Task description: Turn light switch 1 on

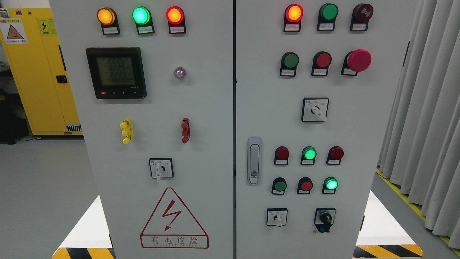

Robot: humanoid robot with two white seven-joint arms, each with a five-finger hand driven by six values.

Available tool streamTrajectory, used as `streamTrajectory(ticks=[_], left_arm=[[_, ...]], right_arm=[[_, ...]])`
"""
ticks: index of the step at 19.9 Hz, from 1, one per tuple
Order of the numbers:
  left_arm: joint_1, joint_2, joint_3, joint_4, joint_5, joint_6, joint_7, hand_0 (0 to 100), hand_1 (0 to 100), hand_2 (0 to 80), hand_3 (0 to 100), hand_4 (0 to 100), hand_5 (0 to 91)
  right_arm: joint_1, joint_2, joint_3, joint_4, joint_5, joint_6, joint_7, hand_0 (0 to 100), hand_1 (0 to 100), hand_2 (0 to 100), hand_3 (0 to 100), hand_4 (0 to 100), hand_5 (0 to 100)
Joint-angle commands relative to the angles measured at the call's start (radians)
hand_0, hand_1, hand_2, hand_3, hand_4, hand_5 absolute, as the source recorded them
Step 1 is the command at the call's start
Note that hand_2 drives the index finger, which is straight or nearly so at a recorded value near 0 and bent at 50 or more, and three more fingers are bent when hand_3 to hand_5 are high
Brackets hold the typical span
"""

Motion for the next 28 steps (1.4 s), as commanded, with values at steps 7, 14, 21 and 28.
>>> streamTrajectory(ticks=[7, 14, 21, 28], left_arm=[[0.000, 0.001, 0.054, -0.041, 0.012, -0.040, 0.041, 23, 12, 0.0, 0, 0, 0.0], [0.064, 0.009, 0.077, -0.377, 0.009, -0.074, 0.184, 21, 16, 0.0, 0, 0, 0.0], [0.152, 0.019, 0.141, -0.785, 0.005, -0.083, 0.184, 23, 25, 0.0, 20, 26, 0.0], [0.216, 0.030, 0.171, -1.196, -0.003, -0.078, 0.184, 25, 35, 13.3, 34, 44, 21.7]], right_arm=[[0.000, 0.000, 0.000, 0.000, 0.000, 0.001, 0.001, 0, 50, 4, 0, 0, 0], [0.000, 0.000, 0.000, 0.000, 0.000, 0.001, 0.001, 0, 50, 4, 0, 0, 0], [0.000, 0.000, 0.000, 0.000, 0.000, 0.001, 0.001, 0, 50, 4, 0, 0, 0], [0.000, 0.000, 0.000, 0.000, 0.000, 0.001, 0.001, 0, 50, 4, 0, 0, 0]])
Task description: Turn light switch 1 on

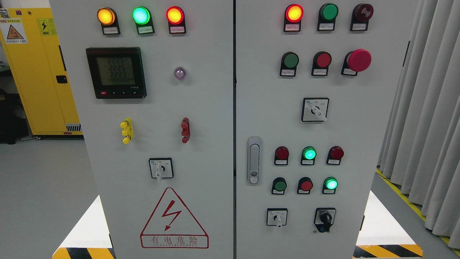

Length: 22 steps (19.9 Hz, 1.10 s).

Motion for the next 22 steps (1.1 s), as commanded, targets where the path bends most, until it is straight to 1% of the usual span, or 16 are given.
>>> streamTrajectory(ticks=[1, 3, 6, 8, 9, 12, 14, 15, 16, 17, 19, 20, 22], left_arm=[[0.050, 0.000, 0.064, -0.579, -0.008, 0.005, 0.000, 25, 37, 14.9, 36, 47, 25.0], [0.052, 0.002, 0.067, -0.663, -0.029, 0.006, 0.000, 25, 39, 18.8, 40, 52, 31.3], [0.052, 0.002, 0.081, -0.770, -0.052, 0.001, 0.001, 25, 42, 22.4, 47, 58, 40.1], [0.050, 0.002, 0.082, -0.839, -0.061, 0.000, 0.001, 26, 44, 28.0, 53, 63, 48.3], [0.050, 0.002, 0.082, -0.870, -0.071, -0.002, 0.001, 26, 45, 30.2, 57, 65, 50.9], [0.050, 0.002, 0.081, -0.952, -0.074, -0.002, 0.004, 26, 49, 34.0, 59, 67, 51.4], [0.050, 0.002, 0.076, -0.990, -0.074, -0.002, 0.006, 24, 51, 37.5, 62, 69, 54.2], [0.050, 0.000, 0.072, -1.007, -0.075, -0.002, 0.006, 23, 52, 39.7, 64, 71, 56.4], [0.050, 0.002, 0.068, -1.022, -0.075, -0.002, 0.006, 19, 56, 45.5, 71, 76, 65.1], [0.050, 0.000, 0.067, -1.034, -0.075, -0.002, 0.007, 16, 58, 47.3, 75, 79, 69.1], [0.046, -0.001, 0.065, -1.065, -0.075, 0.000, 0.007, 13, 61, 48.9, 79, 81, 71.8], [0.040, 0.000, 0.062, -1.074, -0.074, 0.000, 0.007, 12, 62, 50.0, 82, 83, 73.8], [0.017, -0.001, 0.056, -1.081, -0.075, 0.000, 0.007, 10, 63, 51.1, 84, 84, 74.9]], right_arm=[[0.000, 0.000, 0.000, 0.000, 0.000, 0.001, 0.001, 0, 50, 4, 0, 0, 0], [0.000, 0.000, 0.000, 0.000, 0.000, 0.001, 0.001, 0, 50, 4, 0, 0, 0], [0.000, 0.000, 0.000, 0.000, 0.000, 0.001, -0.001, 0, 50, 4, 0, 0, 0], [0.000, 0.000, 0.000, 0.000, 0.000, 0.001, -0.001, 0, 50, 4, 0, 0, 0], [0.000, 0.000, 0.000, 0.000, 0.000, 0.001, -0.001, 0, 50, 4, 0, 0, 0], [0.000, 0.000, 0.000, 0.000, 0.000, 0.001, 0.001, 0, 50, 4, 0, 0, 0], [0.000, 0.000, 0.000, 0.000, 0.000, 0.001, -0.001, 0, 50, 4, 0, 0, 0], [0.000, 0.000, 0.000, 0.000, 0.000, 0.001, 0.001, 0, 50, 4, 0, 0, 0], [0.000, 0.000, 0.000, 0.000, 0.000, 0.001, 0.001, 0, 50, 4, 0, 0, 0], [0.000, 0.000, 0.000, 0.000, 0.000, 0.001, -0.001, 0, 50, 4, 0, 0, 0], [0.000, 0.000, 0.000, 0.000, 0.000, 0.001, 0.001, 0, 50, 4, 0, 0, 0], [0.000, 0.000, 0.000, 0.000, 0.000, 0.001, -0.001, 0, 50, 4, 0, 0, 0], [0.000, 0.000, 0.000, 0.000, 0.000, 0.001, 0.001, 0, 50, 4, 0, 0, 0]])
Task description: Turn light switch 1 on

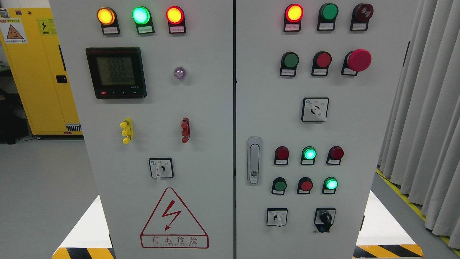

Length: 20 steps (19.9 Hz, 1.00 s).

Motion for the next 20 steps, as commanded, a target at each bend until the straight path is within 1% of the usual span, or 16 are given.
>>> streamTrajectory(ticks=[1, 6, 8, 10, 15, 17, 18, 20], left_arm=[[-0.045, -0.015, -0.001, -0.253, 0.008, 0.002, 0.001, 9, 63, 52.4, 85, 85, 76.6], [-0.113, -0.019, -0.007, -0.270, 0.006, 0.013, 0.002, 6, 63, 53.9, 87, 87, 78.0], [-0.131, -0.021, -0.012, -0.271, -0.005, 0.027, 0.024, 6, 63, 54.0, 88, 88, 78.3], [-0.151, -0.022, -0.015, -0.281, -0.012, 0.065, 0.050, 5, 63, 54.2, 88, 88, 78.6], [-0.202, -0.026, -0.021, -0.296, -0.012, 0.140, 0.055, 4, 63, 55.6, 89, 89, 80.9], [-0.220, -0.045, -0.024, -0.296, -0.014, 0.183, 0.056, 3, 61, 55.8, 89, 90, 81.5], [-0.234, -0.053, -0.027, -0.297, -0.017, 0.211, 0.061, 7, 58, 56.8, 89, 90, 82.5], [-0.269, -0.061, -0.030, -0.297, -0.026, 0.271, 0.078, 13, 58, 57.3, 89, 90, 82.9]], right_arm=[[0.000, 0.000, 0.000, 0.000, 0.000, 0.001, 0.001, 0, 50, 4, 0, 0, 0], [0.000, 0.000, 0.000, 0.000, 0.000, 0.001, 0.001, 0, 50, 4, 0, 0, 0], [0.000, 0.000, 0.000, 0.000, 0.000, 0.001, 0.001, 0, 50, 4, 0, 0, 0], [0.000, 0.000, 0.000, 0.000, 0.000, 0.001, 0.001, 0, 50, 4, 0, 0, 0], [0.000, 0.000, 0.000, 0.000, 0.000, 0.001, 0.001, 0, 50, 4, 0, 0, 0], [0.000, 0.000, 0.000, 0.000, 0.000, 0.001, -0.001, 0, 50, 4, 0, 0, 0], [0.000, 0.000, 0.000, 0.000, 0.000, 0.001, 0.001, 0, 50, 4, 0, 0, 0], [0.000, 0.000, 0.000, 0.000, 0.000, 0.001, -0.001, 0, 50, 4, 0, 0, 0]])
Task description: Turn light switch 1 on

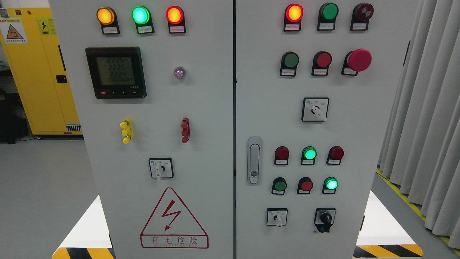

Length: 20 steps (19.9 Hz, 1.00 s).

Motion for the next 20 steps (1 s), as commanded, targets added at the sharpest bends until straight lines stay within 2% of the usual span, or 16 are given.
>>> streamTrajectory(ticks=[1, 5, 9, 15, 20], left_arm=[[-0.082, -0.046, -0.005, -0.058, -0.028, 0.097, 0.014, 14, 58, 57.5, 89, 90, 83.1], [-0.131, -0.052, -0.027, -0.070, -0.037, 0.201, 0.042, 18, 58, 58.6, 90, 91, 84.3], [-0.169, -0.052, -0.036, -0.070, -0.038, 0.220, 0.088, 20, 60, 58.8, 91, 91, 84.6], [-0.203, -0.052, -0.037, -0.070, -0.038, 0.260, 0.123, 22, 62, 58.7, 91, 91, 84.7], [-0.242, -0.071, -0.039, -0.070, -0.054, 0.297, 0.130, 16, 64, 58.7, 91, 91, 84.7]], right_arm=[[0.000, 0.000, 0.000, 0.000, 0.000, 0.001, 0.001, 0, 50, 4, 0, 0, 0], [0.000, 0.000, 0.000, 0.000, 0.000, 0.001, 0.001, 0, 50, 4, 0, 0, 0], [0.000, 0.000, 0.000, 0.000, 0.000, 0.001, 0.001, 0, 50, 4, 0, 0, 0], [0.000, 0.000, 0.000, 0.000, 0.000, 0.001, 0.001, 0, 50, 4, 0, 0, 0], [0.000, 0.000, 0.000, 0.000, 0.000, 0.001, 0.001, 0, 50, 4, 0, 0, 0]])
